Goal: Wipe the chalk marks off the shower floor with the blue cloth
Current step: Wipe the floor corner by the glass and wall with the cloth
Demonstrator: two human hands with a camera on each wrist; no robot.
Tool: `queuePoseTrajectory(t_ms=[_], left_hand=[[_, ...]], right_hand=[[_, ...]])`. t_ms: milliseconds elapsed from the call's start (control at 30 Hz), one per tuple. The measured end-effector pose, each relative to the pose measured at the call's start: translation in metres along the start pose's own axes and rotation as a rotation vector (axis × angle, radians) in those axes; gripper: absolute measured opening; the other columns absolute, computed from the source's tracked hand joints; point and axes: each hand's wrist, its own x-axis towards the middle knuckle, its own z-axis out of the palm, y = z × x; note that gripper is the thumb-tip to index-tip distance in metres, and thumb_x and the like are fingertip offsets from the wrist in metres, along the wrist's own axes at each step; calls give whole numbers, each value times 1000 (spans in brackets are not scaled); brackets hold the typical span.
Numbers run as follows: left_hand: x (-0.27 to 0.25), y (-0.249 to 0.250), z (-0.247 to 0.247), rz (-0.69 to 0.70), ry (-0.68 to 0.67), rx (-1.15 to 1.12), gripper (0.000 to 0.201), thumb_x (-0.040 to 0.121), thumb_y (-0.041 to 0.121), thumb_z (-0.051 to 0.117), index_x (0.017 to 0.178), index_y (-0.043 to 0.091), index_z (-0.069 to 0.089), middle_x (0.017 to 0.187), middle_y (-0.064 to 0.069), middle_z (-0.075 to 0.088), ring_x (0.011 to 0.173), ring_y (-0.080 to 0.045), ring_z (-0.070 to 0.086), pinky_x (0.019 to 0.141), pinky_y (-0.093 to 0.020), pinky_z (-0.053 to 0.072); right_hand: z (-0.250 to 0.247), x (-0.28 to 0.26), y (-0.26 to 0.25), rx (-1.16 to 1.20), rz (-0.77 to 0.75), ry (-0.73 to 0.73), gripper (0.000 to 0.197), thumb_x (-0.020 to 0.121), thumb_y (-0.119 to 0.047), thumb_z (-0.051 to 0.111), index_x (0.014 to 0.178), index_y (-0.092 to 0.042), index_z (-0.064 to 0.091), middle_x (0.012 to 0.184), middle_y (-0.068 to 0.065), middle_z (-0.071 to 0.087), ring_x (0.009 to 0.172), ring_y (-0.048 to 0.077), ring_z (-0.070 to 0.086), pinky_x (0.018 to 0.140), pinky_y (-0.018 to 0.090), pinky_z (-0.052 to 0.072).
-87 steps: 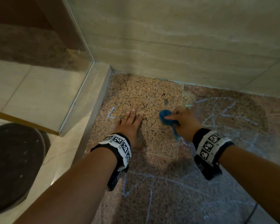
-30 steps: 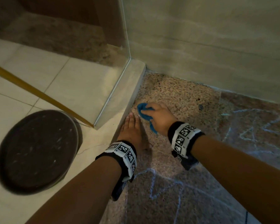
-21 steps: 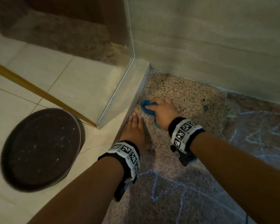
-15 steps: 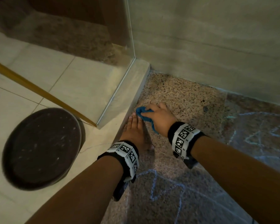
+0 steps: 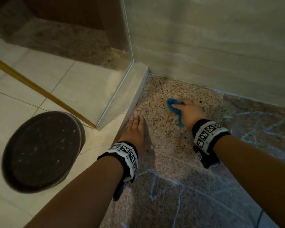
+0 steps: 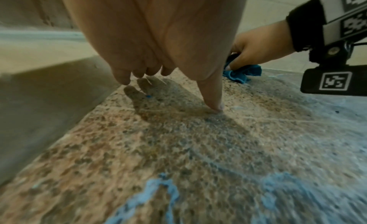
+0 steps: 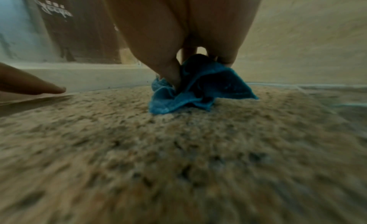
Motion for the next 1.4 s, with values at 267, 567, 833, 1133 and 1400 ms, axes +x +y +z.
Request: queuePoseTrajectory(t_ms=[267,567,833,1133,1400], left_hand=[[11,33,-6,36,42,31,110,87,59,59,152,14,-17,158,-5,-27,147,-23,-18,121,-40,-1],[26,47,-5,84,-72,115,112,86,42,70,152,22,-18,157,-2,-30,147,-25,-19,118,-44,3],[23,49,-5,89,-24,113,96,93,10,59,153,22,-15,158,-3,-27,147,-25,-17,120,-44,5],[24,48,-4,84,-48,104,110,87,39,70,152,22,-17,157,-3,-28,147,-25,-17,120,-44,4],[23,49,-4,77,-18,120,102,91,24,66,152,21,-16,157,-5,-28,147,-26,-17,120,-43,6]], right_hand=[[13,-49,5,28,-169,-22,34,95,-25,49,129,-26,57,144,-2,38,124,29,32,106,34,28],[-6,-47,66,113,22,34,37,97,-4,43,131,-11,54,147,7,39,133,30,36,111,35,26],[13,-55,37,-3,-68,56,46,94,-5,46,135,-25,49,146,2,36,125,32,34,105,39,29],[-1,-54,65,154,76,130,48,88,0,47,127,-25,58,137,10,48,126,32,41,105,43,33],[10,-79,37,115,-147,-9,48,85,1,49,123,-25,61,126,8,51,117,28,43,95,36,35]])
